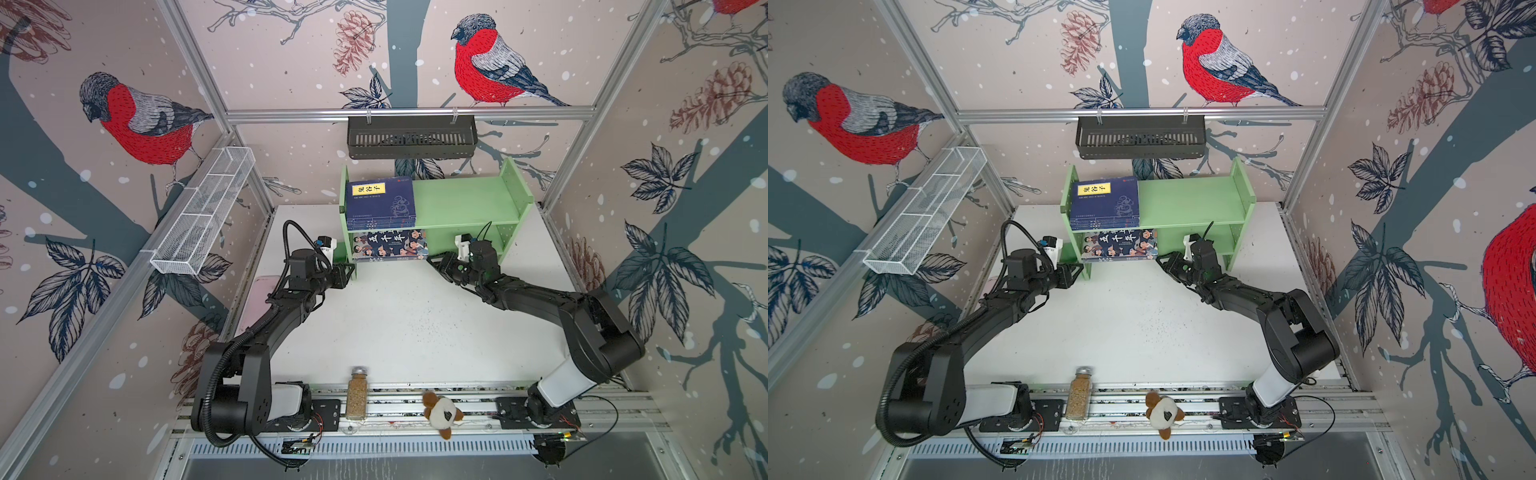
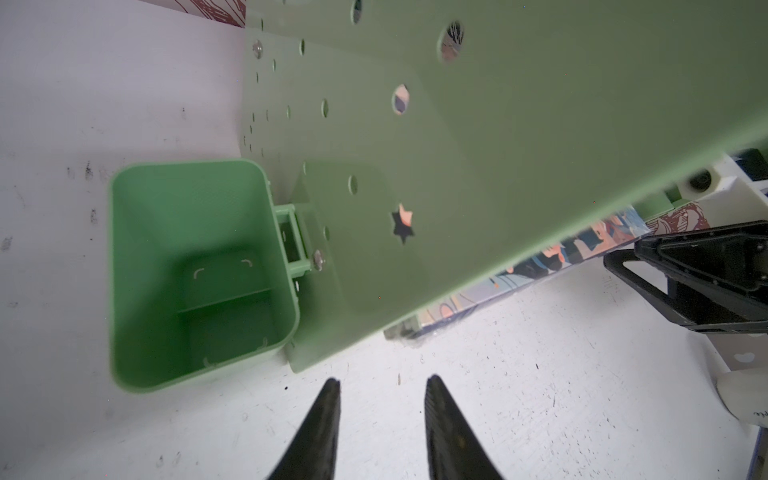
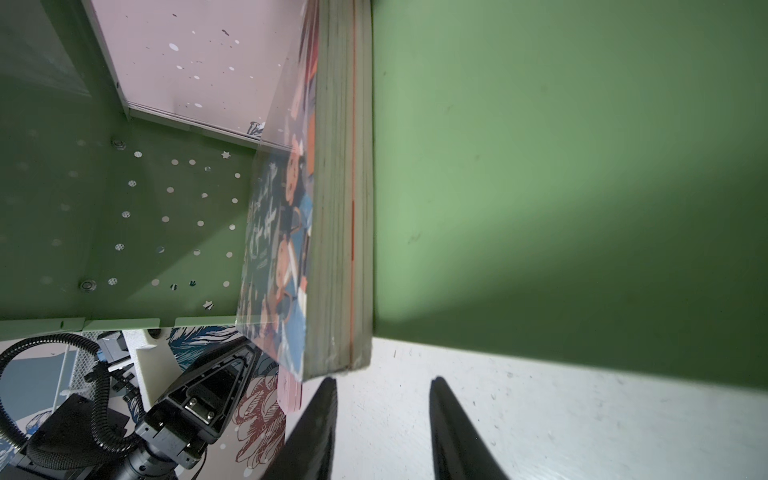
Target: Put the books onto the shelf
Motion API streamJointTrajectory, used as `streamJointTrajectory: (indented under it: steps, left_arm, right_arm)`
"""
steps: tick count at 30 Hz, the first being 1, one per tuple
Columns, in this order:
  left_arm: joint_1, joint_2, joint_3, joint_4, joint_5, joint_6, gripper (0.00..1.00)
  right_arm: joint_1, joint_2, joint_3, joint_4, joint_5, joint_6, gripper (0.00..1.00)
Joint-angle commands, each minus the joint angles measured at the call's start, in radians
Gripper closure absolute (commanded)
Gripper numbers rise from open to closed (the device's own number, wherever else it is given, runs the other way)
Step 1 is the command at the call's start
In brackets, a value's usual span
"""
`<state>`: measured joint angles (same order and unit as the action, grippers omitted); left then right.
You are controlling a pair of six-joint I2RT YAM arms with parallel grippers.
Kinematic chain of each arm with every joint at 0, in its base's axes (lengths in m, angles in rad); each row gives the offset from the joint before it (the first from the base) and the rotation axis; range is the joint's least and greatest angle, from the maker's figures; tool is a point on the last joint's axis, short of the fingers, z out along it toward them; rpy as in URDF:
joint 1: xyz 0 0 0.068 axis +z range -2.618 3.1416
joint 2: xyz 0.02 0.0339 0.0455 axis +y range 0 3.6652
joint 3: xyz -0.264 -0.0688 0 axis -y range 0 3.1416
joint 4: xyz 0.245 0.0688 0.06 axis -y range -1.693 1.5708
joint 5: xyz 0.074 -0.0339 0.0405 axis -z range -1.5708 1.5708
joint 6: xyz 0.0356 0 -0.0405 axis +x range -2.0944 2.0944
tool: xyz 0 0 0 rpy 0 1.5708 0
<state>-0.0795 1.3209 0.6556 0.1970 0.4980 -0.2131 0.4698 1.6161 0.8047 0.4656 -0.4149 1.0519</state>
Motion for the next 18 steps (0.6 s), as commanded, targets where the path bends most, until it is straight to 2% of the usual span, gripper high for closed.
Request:
streamJointTrajectory:
  steps: [1,18]
  left_arm:
    - [0.001,-0.003,-0.003,0.036,0.011,-0.01,0.64]
    - [0.001,-0.012,-0.011,0.042,0.01,-0.015,0.64]
  right_arm:
    - [0.001,0.007,0.008,0.035,0.002,0.011,0.62]
    - [0.001,0.025,0.025,0.041,0.002,0.017,0.62]
